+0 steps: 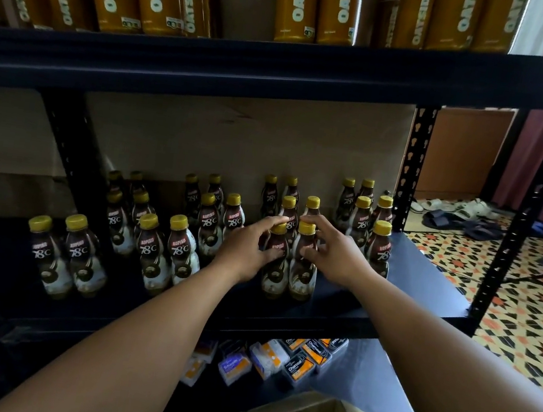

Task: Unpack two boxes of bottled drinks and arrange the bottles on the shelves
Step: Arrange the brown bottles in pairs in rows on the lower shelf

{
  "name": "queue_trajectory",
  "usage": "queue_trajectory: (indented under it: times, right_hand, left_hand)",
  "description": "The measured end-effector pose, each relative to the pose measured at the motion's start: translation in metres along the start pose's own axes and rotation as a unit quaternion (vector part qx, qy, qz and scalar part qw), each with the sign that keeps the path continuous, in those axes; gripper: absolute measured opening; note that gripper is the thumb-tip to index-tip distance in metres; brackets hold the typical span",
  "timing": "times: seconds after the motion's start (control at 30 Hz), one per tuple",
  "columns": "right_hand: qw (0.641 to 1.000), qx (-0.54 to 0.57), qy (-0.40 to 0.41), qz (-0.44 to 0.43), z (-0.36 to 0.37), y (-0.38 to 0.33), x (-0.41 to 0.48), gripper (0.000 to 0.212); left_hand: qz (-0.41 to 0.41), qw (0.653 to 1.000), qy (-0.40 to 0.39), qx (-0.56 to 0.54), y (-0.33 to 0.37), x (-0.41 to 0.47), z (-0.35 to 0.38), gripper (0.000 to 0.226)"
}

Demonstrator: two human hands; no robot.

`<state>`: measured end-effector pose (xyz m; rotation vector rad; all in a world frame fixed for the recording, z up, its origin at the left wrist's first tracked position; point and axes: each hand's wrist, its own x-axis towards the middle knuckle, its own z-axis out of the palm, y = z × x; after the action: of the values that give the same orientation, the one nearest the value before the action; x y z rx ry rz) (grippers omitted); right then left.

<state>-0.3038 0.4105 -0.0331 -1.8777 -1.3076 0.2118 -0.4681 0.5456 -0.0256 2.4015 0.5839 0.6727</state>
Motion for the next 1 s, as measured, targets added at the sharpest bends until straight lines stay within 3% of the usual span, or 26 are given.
queue_trajectory:
  times: [0.67,0.87,1.0]
  right_hand:
    - [0.998,-0.066,-0.001,-0.008,-0.002,-0.004,0.002,0.055]
    - [0.997,-0.075,-0.015,-0.013,-0.011,-0.008,-0.001,0.063]
    - [0.999,-0.046,0.012,-0.011,-0.028,-0.024,0.007,0.059]
  left_hand:
    - [0.015,0.999,-0.04,0.006,-0.005,0.011,-0.008,0.064]
    - [0.01,0.999,-0.047,-0.004,-0.004,0.009,-0.012,0.076]
    - [-0.004,0.999,-0.003,-0.036,0.003,0.019,-0.025,0.064]
